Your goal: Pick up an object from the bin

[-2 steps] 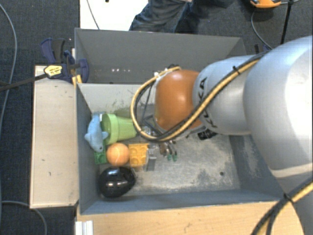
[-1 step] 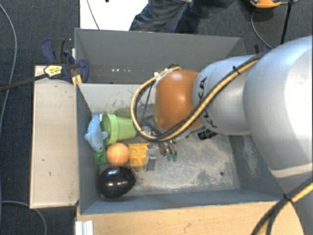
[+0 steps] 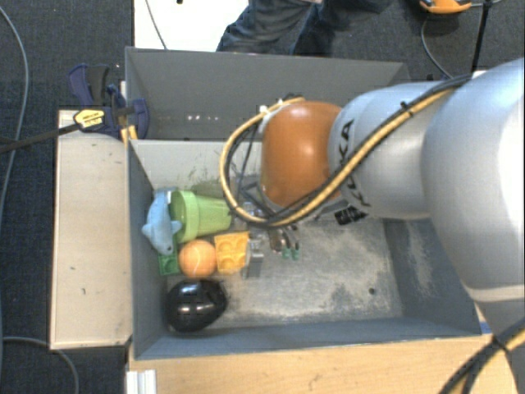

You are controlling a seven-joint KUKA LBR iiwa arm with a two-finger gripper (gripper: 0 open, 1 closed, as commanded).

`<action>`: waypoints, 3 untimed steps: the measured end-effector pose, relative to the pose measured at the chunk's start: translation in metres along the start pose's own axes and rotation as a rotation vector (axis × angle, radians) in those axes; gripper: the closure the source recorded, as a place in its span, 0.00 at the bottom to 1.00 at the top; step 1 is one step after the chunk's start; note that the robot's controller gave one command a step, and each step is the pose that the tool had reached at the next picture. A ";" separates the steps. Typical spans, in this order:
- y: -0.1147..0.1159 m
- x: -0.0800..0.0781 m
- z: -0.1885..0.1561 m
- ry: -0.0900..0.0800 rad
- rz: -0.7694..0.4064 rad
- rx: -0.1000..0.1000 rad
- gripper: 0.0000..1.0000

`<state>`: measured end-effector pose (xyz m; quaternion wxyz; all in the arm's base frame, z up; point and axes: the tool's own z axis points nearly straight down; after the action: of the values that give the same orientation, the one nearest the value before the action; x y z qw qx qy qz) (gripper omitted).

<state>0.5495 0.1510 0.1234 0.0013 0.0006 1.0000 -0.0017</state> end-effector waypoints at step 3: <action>-0.003 0.009 -0.041 0.015 0.034 0.002 1.00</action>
Offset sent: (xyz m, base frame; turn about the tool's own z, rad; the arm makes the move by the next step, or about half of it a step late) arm 0.0076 -0.0215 -0.0534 0.0545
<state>0.5404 0.1479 0.1648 -0.0060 0.0179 0.9998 -0.0026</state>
